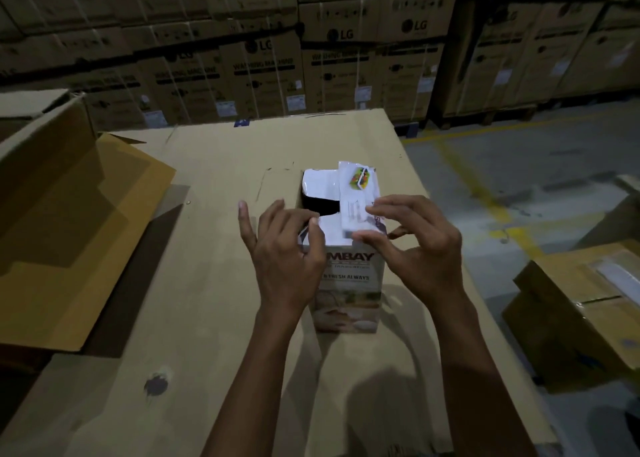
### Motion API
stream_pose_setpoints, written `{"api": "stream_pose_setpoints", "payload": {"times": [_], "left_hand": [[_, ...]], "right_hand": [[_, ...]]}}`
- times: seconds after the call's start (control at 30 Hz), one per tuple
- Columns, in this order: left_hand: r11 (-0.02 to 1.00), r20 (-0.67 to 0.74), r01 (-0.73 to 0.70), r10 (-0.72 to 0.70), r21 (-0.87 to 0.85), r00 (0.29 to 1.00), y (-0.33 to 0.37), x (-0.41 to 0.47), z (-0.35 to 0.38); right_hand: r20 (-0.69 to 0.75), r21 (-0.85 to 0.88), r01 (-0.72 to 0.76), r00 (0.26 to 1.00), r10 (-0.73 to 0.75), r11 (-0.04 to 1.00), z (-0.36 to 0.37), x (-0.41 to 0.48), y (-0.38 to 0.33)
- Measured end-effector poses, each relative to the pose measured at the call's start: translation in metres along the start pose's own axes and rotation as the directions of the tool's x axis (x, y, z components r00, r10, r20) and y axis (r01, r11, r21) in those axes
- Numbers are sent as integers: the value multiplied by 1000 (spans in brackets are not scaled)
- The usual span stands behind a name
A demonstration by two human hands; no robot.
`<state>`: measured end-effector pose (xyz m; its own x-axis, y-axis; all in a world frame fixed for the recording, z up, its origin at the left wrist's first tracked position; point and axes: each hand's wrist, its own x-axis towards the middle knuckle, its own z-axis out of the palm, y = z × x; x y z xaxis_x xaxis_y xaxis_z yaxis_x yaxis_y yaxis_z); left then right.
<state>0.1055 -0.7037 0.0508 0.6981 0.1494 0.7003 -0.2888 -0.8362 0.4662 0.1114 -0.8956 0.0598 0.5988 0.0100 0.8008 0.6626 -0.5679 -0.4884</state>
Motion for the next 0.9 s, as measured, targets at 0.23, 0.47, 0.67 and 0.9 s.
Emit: {"api": "stream_pose_setpoints", "payload": {"times": [0.23, 0.47, 0.67, 0.9], "left_hand": [[998, 70, 54, -52, -36, 996, 7, -1, -2], [997, 241, 65, -71, 33, 968, 16, -4, -8], [872, 312, 345, -239, -348, 920, 29, 11, -12], [497, 345, 366, -139, -787, 928, 24, 18, -41]], "right_hand": [[-331, 19, -295, 900, 285, 955, -5, -4, 9], [113, 100, -683, 730, 674, 723, -15, -18, 33], [-24, 52, -585, 809, 587, 809, -20, -5, 16], [148, 97, -440, 893, 424, 893, -31, 1, 2]]}}
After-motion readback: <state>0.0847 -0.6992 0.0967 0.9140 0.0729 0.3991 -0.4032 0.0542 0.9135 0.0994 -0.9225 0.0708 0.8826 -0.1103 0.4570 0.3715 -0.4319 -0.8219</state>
